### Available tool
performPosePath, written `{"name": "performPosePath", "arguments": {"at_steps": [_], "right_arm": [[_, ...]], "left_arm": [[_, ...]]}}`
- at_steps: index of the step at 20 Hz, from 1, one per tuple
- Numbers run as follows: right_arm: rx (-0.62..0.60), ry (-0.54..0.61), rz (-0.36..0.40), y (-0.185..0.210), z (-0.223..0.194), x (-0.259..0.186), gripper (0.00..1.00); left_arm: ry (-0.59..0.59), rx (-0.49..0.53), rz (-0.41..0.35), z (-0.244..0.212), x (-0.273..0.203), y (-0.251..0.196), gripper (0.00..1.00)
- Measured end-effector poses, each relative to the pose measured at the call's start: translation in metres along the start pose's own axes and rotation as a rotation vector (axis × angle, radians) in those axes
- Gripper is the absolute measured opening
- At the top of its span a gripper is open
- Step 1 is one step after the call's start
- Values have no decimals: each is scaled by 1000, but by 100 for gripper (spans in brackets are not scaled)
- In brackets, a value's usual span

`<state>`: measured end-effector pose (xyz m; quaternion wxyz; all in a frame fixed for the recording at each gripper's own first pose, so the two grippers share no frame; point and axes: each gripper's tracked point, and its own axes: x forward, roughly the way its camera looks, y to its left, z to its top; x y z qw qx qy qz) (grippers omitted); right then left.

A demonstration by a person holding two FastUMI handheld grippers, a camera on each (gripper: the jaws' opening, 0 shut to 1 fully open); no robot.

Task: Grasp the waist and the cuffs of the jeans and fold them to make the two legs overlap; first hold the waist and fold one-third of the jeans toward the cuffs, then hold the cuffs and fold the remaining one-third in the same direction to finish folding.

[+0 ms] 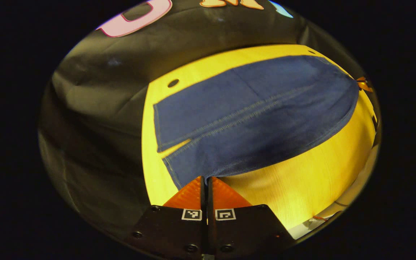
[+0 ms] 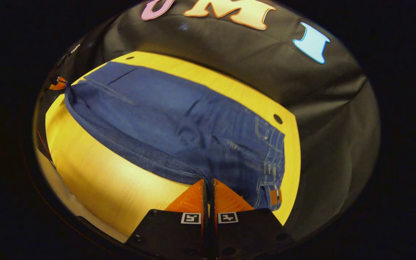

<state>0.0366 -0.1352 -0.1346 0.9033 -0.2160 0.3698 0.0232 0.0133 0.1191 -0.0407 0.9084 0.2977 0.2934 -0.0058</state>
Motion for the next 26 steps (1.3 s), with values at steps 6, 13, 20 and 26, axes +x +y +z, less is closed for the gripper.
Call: {"name": "performPosePath", "arguments": {"at_steps": [6, 13, 20, 26], "right_arm": [[162, -109, -49, -33, 92, 37, 2], [255, -154, -55, -49, 161, 157, 2], [321, -109, -1, -35, 148, 238, 1], [488, -186, 115, -53, 159, 207, 99]], "left_arm": [[-144, -68, 175, 64, 0, 22, 0], [-189, -220, 272, 143, 105, 53, 0], [-163, -235, 292, 149, 174, 42, 0], [-265, -437, 248, 160, 137, 33, 75]]}}
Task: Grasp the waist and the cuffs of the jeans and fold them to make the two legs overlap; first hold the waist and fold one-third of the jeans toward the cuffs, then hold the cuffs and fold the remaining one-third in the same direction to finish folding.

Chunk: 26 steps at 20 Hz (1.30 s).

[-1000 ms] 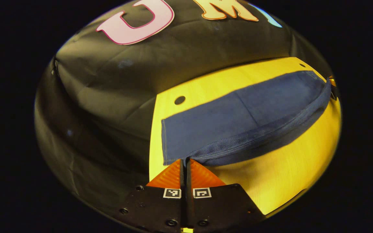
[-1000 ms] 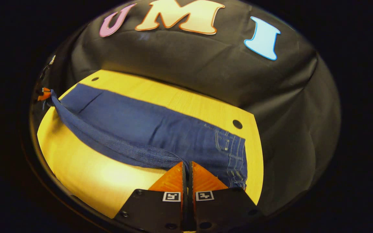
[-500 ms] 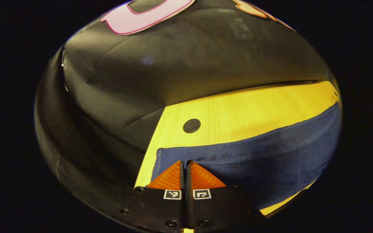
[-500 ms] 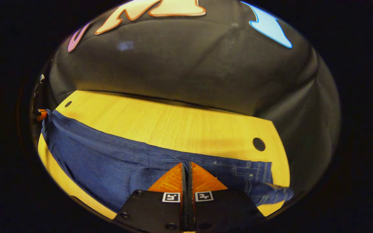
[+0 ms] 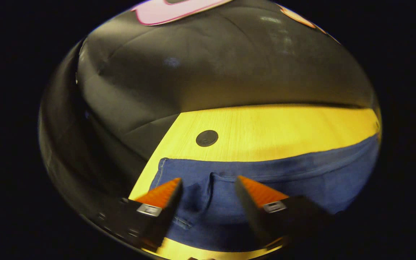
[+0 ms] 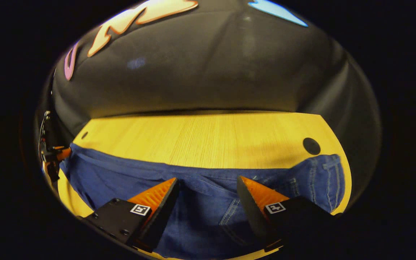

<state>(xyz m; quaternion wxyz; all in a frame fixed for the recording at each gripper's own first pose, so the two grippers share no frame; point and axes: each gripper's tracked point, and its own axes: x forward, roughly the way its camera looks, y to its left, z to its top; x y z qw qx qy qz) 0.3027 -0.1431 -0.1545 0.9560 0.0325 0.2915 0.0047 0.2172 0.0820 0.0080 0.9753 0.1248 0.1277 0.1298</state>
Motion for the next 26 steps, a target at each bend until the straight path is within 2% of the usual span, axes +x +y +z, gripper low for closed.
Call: {"name": "performPosePath", "arguments": {"at_steps": [1, 3, 8, 10, 11, 12, 14, 15, 18, 19, 21, 24, 26], "right_arm": [[18, -27, -11, -12, 6, -12, 99], [51, -73, -65, -43, 17, -38, 99], [87, -50, -280, -185, -12, -78, 95], [131, -25, -300, -215, -31, -80, 99], [160, -7, -296, -223, -40, -75, 99], [187, 11, -293, -215, -44, -69, 96], [223, 37, -272, -215, -46, -61, 99], [230, 46, -262, -217, -46, -64, 96], [250, 30, -234, -215, -41, -69, 99], [241, 9, -239, -217, -38, -72, 93], [246, -21, -212, -209, -34, -73, 92], [323, -17, -223, -196, -31, -74, 51], [355, -25, -240, -195, -29, -74, 30]], "left_arm": [[-33, -29, -1, 6, -11, -3, 100], [-81, -79, -13, 18, -28, -5, 96], [-154, -144, -72, 18, -74, -26, 96], [-141, -146, -70, 5, -87, -34, 96], [-131, -150, -64, -1, -92, -37, 96], [-126, -158, -64, -6, -95, -41, 96], [-117, -179, -67, -14, -103, -48, 96], [-119, -184, -63, -14, -107, -50, 96], [-135, -189, -50, -10, -116, -50, 96], [-144, -190, -49, -8, -120, -50, 96], [-155, -192, -50, -5, -125, -51, 96], [-155, -202, -64, -8, -129, -52, 96], [-151, -225, -88, -11, -128, -55, 96]]}}
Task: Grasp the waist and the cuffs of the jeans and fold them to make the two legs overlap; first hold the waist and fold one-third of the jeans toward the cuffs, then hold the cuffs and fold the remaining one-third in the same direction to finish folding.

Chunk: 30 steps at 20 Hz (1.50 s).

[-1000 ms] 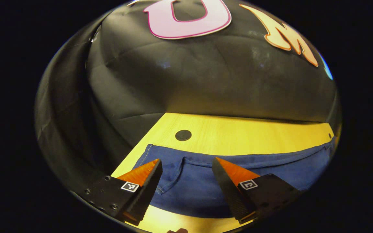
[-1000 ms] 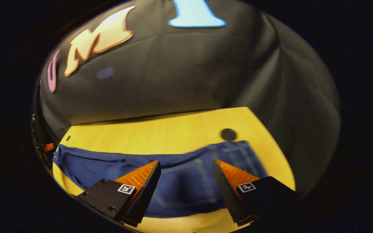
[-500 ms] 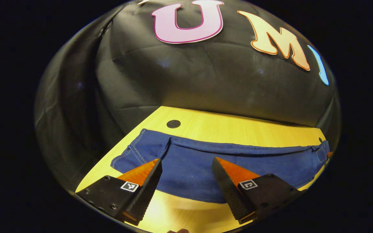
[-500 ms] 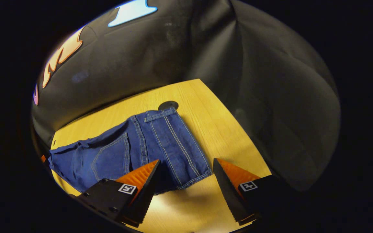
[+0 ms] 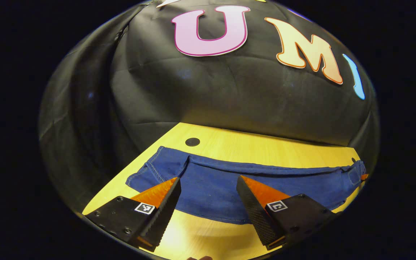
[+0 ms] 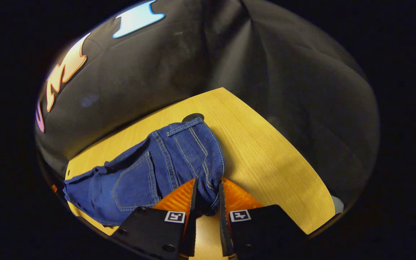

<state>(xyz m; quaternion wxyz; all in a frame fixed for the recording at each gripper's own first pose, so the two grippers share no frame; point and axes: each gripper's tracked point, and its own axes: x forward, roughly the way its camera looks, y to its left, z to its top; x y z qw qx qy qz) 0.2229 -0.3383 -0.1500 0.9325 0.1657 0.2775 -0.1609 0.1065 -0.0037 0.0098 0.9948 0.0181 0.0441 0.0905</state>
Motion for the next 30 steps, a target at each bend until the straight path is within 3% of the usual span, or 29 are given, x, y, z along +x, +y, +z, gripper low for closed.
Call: {"name": "performPosePath", "arguments": {"at_steps": [4, 5, 7, 8, 13, 17, 21, 23, 26, 29, 30], "right_arm": [[35, -8, -32, 4, 6, -9, 12], [30, -28, -46, 5, 13, -14, 10], [26, -113, -56, 19, 37, -29, 15], [43, -149, -41, 30, 47, -37, 8], [81, -261, 95, 106, 78, -88, 8], [53, -302, 305, 201, 70, -122, 8], [59, -276, 591, 325, 26, -153, 8], [51, -216, 666, 378, -11, -153, 8], [-13, -100, 686, 433, -94, -128, 7], [-104, 38, 640, 464, -179, -84, 5], [-131, 76, 617, 465, -203, -72, 8]], "left_arm": [[14, -18, -40, -6, 1, 2, 96], [17, -18, -51, -6, 3, 5, 96], [19, -18, -81, -7, 6, 10, 96], [23, -19, -96, -8, 8, 11, 96], [60, -41, -173, -17, 15, 32, 97], [50, -85, -210, -13, 17, 50, 95], [34, -112, -213, -8, 22, 74, 95], [29, -134, -202, -8, 26, 88, 95], [16, -139, -142, -9, 32, 114, 95], [-4, -147, -89, -10, 41, 140, 95], [1, -153, -76, -12, 44, 148, 94]]}}
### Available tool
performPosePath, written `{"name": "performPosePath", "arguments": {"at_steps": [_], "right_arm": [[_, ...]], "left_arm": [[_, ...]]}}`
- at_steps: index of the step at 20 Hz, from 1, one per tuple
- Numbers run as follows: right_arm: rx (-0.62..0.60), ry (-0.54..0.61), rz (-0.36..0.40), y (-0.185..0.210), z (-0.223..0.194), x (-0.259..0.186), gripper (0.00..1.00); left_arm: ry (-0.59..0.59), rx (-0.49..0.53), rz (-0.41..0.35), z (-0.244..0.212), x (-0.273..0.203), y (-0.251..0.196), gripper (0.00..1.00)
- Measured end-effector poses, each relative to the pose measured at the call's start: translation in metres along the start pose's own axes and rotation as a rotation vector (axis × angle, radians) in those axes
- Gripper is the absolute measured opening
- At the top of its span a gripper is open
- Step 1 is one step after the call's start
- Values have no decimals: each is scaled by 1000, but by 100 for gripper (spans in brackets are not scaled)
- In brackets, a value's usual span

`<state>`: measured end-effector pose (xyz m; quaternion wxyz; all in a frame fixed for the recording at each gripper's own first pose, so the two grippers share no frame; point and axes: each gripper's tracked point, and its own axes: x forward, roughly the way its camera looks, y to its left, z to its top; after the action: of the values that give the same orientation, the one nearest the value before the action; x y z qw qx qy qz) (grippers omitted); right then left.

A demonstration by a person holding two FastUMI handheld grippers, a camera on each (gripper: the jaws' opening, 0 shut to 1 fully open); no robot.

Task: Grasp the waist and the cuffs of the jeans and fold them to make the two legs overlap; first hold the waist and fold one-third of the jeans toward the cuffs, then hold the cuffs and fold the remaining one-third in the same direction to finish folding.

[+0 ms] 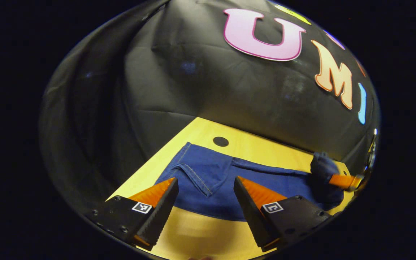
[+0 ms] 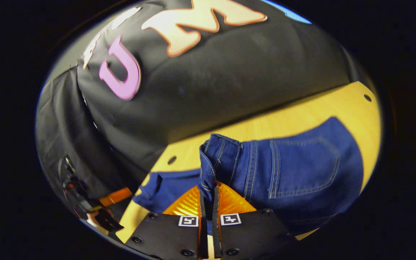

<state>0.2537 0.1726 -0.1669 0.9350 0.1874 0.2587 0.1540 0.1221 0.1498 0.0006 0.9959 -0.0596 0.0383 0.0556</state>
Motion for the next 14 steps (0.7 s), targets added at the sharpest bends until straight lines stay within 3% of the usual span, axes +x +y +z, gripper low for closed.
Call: {"name": "performPosePath", "arguments": {"at_steps": [2, 6, 11, 13, 14], "right_arm": [[-36, 36, -22, -1, -21, 14, 8], [-112, 7, -24, 0, -16, 11, 5], [-113, 8, -31, 2, -21, 9, 8], [-107, 7, -17, 7, -20, 9, 11], [-92, 7, -4, 11, -21, 9, 23]], "left_arm": [[10, -5, 26, -5, 7, 17, 95], [3, -5, 73, -7, 24, 52, 94], [31, -11, 70, -22, 50, 72, 94], [43, -15, 49, -27, 54, 71, 97], [56, -10, 55, -31, 55, 74, 95]]}}
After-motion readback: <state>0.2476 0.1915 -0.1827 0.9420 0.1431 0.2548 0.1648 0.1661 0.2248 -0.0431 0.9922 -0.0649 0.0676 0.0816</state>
